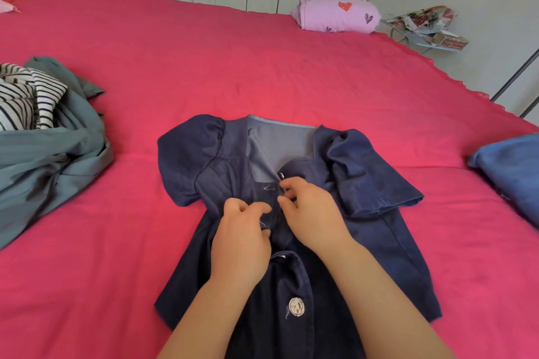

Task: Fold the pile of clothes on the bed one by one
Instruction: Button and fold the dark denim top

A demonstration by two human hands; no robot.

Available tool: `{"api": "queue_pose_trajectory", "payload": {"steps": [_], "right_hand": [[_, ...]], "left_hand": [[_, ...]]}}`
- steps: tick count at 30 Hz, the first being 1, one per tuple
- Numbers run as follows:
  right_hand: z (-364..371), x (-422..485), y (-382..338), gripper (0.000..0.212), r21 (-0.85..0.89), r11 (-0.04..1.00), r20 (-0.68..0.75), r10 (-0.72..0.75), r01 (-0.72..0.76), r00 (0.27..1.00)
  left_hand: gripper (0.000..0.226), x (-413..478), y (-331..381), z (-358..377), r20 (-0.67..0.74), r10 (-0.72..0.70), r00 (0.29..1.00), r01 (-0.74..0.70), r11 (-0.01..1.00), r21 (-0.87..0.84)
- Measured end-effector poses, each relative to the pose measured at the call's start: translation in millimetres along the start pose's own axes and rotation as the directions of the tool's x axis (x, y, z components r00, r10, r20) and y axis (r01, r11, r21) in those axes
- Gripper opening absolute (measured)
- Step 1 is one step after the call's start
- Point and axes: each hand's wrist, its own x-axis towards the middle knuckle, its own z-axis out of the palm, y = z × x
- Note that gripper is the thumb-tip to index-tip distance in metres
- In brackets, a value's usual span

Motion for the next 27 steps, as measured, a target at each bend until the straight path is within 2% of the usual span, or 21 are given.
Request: {"api": "queue_pose_trajectory", "payload": {"steps": [3,6,9,13,16,18,20,21,23,24,27], "right_hand": [[4.2,-0.9,7.6,0.033,-0.151,0.983,0.03,0.111,-0.105,0.993],[7.5,-5.4,13.9,0.031,-0.161,0.976,0.048,0.155,-0.146,0.987],[6.8,-12.1,20.9,0.025,0.009,0.981,-0.015,0.196,-0.195,0.981],[0.4,-32.0,22.9,0.02,0.265,0.941,-0.087,0.241,-0.211,0.967],[-5.6,-40.6,19.1,0.017,0.356,0.914,-0.133,0.253,-0.192,0.958],[-7.1,-42.4,15.4,0.021,0.408,0.896,-0.142,0.249,-0.172,0.958],[-8.8,-44.5,10.4,0.028,0.473,0.869,-0.133,0.235,-0.147,0.963],[-9.9,-45.3,7.6,0.033,0.514,0.848,-0.128,0.228,-0.132,0.965],[-12.6,-46.1,2.1,0.037,0.59,0.8,-0.13,0.228,-0.109,0.965],[-13.7,-46.4,-0.5,0.037,0.62,0.778,-0.135,0.233,-0.102,0.963],[-13.7,-49.5,-6.5,0.03,0.71,0.699,-0.149,0.268,-0.086,0.952]], "left_hand": [[0.038,0.5,-2.5,-1.7,0.011,-0.021,1.0,0.02,0.999,0.039],[0.044,0.4,-1.9,-1.1,0.041,-0.034,0.999,0.03,0.995,0.093],[0.039,0.0,-0.8,0.2,0.043,-0.034,0.998,0.027,0.987,0.161],[0.027,-0.3,-0.6,-1.2,0.005,-0.004,1.0,0.003,0.985,0.17],[0.015,0.0,-2.2,-3.3,-0.066,0.014,0.998,-0.003,0.986,0.167],[0.021,3.1,-5.6,-6.1,-0.155,0.031,0.987,-0.026,0.999,0.032],[0.029,5.8,-2.9,-11.2,-0.234,-0.022,0.972,-0.03,0.976,-0.216],[0.026,5.3,1.6,-15.5,-0.223,-0.094,0.97,-0.002,0.919,-0.394],[0.012,0.2,13.7,-22.8,-0.079,-0.194,0.978,0.082,0.702,-0.707],[0.018,-3.0,17.8,-23.9,-0.017,-0.185,0.983,0.105,0.628,-0.771],[0.019,-7.7,20.2,-19.6,0.015,-0.126,0.992,0.092,0.634,-0.767]]}}
